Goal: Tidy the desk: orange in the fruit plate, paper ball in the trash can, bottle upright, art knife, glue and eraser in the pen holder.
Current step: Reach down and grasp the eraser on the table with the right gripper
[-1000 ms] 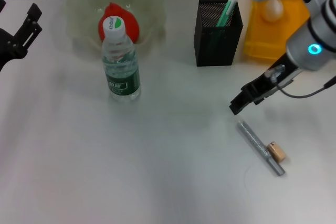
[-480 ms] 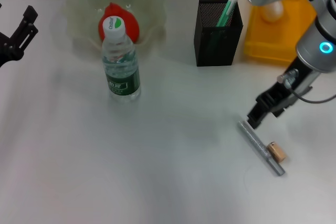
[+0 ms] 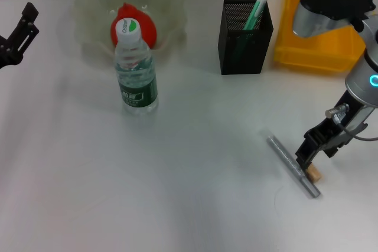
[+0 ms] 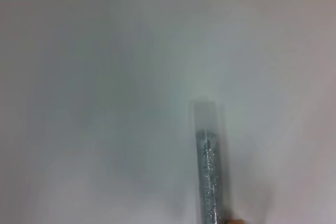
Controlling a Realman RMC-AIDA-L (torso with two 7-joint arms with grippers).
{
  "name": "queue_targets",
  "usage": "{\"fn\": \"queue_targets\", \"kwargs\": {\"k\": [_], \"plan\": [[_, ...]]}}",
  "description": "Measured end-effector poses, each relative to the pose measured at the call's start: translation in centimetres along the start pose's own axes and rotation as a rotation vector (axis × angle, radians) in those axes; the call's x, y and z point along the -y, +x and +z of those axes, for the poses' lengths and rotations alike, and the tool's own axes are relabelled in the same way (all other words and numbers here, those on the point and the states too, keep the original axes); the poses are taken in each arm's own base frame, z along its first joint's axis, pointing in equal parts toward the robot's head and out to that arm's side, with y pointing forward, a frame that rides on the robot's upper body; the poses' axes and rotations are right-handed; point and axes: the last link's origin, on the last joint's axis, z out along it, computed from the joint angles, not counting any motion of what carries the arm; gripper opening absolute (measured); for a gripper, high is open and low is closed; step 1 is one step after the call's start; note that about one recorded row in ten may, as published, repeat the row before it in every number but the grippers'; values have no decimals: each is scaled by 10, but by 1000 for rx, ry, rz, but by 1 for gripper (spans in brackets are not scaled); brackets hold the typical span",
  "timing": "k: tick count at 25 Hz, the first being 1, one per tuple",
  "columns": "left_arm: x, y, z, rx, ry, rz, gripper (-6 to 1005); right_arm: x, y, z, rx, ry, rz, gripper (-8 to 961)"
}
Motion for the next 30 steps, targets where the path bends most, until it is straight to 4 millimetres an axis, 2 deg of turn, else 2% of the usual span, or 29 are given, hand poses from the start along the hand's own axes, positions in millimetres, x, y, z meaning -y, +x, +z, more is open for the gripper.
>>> {"fn": "queue_targets", "kwargs": {"k": [16,30], "plan": [[-1,-1,-5,1,4,-8,803,4,1,16,-21,-3,6,447],[-3,-1,-8,-9,1,-13,803,2,-1,19,-13,17,-18,391]]}}
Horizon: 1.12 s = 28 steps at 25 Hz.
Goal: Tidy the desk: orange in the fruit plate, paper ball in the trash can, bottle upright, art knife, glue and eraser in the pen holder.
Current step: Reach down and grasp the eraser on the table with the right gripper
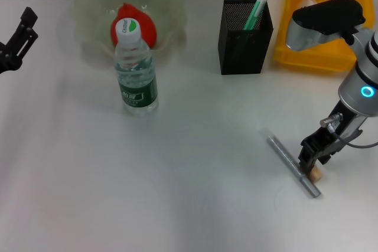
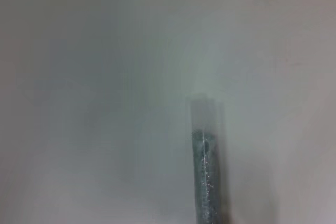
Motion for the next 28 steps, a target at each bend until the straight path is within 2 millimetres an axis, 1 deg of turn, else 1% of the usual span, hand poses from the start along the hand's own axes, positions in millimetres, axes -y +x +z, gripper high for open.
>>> {"fn": "queue_targets", "kwargs": {"k": [12,18,21,28], "plan": [[-2,-4,-4,13,8,-15,803,0,-2,1,15,0,1,346],[-2,-5,-6,20,12,-20,803,0,-2,3,11,-2,2,294],[-2,-5,-6,20,13,-20,803,0,-2,6,4,-5,6,208],[-2,-6,-7,21,13,-20,803,-3,-4,10,14,-38,1,184]]}}
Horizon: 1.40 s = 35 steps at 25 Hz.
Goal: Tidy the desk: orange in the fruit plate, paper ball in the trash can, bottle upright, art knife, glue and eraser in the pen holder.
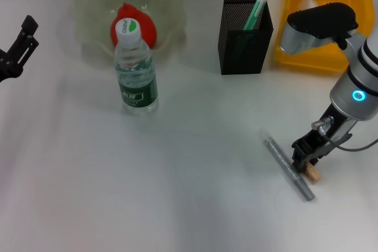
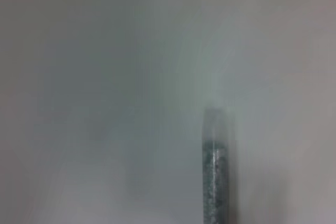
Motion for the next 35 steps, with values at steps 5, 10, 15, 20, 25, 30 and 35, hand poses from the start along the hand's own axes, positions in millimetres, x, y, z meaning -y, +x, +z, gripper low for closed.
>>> {"fn": "queue_targets", "kwargs": {"k": [5,10,15,20,25,30,35], "plan": [[0,0,-2,-1,1,0,803,1,-1,-1,5,-4,4,161],[0,2,-2,-11,-3,1,803,4,1,-3,5,-16,11,144],[2,3,-2,-16,2,2,803,12,10,-22,69,-123,59,131],[2,6,0,-33,-5,-2,803,38,17,-57,363,-325,85,131],[1,14,4,-74,-31,-26,803,62,16,-68,841,-620,-48,130],[-1,24,6,-130,-65,-57,803,85,12,-44,1260,-565,-93,130],[0,29,7,-152,-79,-78,804,89,-5,-20,1320,-367,-100,131]]}}
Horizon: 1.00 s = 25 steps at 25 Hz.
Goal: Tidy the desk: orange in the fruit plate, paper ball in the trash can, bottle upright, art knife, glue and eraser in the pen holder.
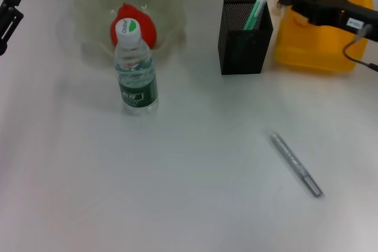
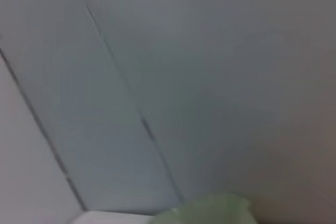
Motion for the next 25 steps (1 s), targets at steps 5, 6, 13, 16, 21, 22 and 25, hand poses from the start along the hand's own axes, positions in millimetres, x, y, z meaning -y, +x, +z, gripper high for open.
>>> {"fn": "queue_targets", "kwargs": {"k": [5,6,13,16,21,22,25], "plan": [[0,0,0,-2,-1,-1,804,-4,0,29,-27,25,-86,133],[0,0,0,-1,-1,-2,804,-5,-1,35,-33,28,-98,134],[0,-3,-7,18,19,2,804,-4,-4,60,-83,76,-140,140],[1,-4,-9,20,25,2,804,-5,-4,64,-100,77,-153,142],[1,-3,-9,16,24,4,804,-7,-5,67,-101,71,-155,146],[1,-3,-9,15,24,4,804,-7,-5,67,-100,71,-151,147],[1,-2,-8,15,23,4,804,-6,-5,66,-97,74,-134,191]]}}
